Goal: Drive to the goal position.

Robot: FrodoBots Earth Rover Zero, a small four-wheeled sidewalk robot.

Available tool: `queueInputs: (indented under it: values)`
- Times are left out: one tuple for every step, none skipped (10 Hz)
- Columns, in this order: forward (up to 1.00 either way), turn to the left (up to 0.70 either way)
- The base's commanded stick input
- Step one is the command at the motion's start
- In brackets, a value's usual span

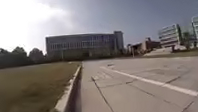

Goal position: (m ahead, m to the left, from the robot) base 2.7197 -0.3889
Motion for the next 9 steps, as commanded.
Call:
queueInputs:
  values:
    - [0.7, 0.0]
    - [0.7, 0.0]
    - [0.7, 0.0]
    - [0.7, 0.0]
    - [0.7, 0.0]
    - [0.7, 0.0]
    - [0.7, 0.0]
    - [0.7, 0.0]
    - [0.7, 0.0]
